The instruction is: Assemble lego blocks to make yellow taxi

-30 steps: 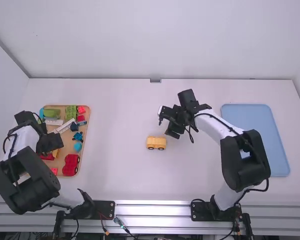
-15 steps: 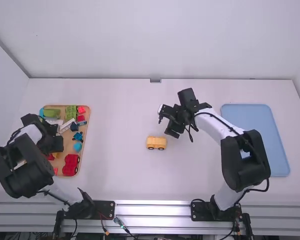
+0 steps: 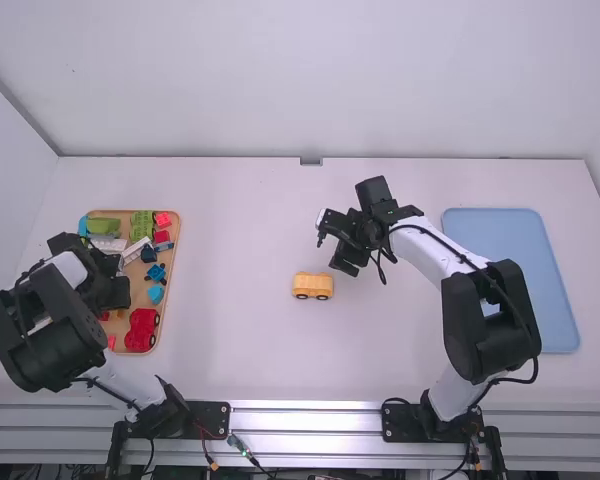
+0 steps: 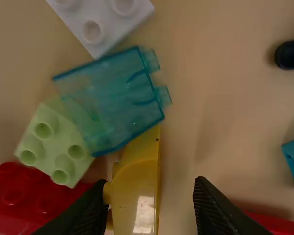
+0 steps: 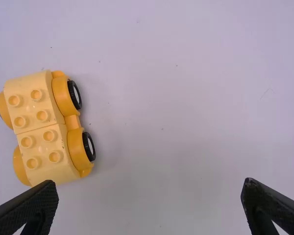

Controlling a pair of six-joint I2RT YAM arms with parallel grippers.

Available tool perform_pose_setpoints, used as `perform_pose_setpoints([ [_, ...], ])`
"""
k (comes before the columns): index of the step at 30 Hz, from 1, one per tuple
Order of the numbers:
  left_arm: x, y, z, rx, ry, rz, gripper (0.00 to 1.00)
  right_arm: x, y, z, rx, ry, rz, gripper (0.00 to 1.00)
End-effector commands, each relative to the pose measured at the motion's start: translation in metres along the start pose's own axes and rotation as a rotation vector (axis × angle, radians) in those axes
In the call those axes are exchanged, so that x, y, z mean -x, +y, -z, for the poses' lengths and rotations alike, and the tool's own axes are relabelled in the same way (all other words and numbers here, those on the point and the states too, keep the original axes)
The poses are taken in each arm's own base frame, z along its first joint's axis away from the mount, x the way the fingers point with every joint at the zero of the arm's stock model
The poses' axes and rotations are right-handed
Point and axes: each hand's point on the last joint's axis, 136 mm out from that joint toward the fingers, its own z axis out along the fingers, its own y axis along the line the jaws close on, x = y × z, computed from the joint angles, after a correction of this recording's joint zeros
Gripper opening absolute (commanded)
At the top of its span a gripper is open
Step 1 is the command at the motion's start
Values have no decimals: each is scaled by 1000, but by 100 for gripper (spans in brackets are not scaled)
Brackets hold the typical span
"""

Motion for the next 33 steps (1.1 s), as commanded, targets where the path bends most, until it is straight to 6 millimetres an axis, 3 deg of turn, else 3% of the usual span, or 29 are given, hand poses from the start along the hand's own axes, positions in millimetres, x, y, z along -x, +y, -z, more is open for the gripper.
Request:
perform_pose_setpoints([
  [1,-13,-1,-8,7,37,12,48,10,-7,8,-24,-22,13,99],
  [3,-18,0,-12,23,44,10,51,10,-8,8,-28,-24,12,99],
  [7,-23,-1,-15,34,59,34,46,13,-10,11,-27,-24,11,99],
  [14,-22,0,-19,40,39,39,44,18,-10,21,-8,-13,-12,99],
  [33,-33,-6,-25,35,59,109,42,20,-11,21,-14,-18,-8,99],
])
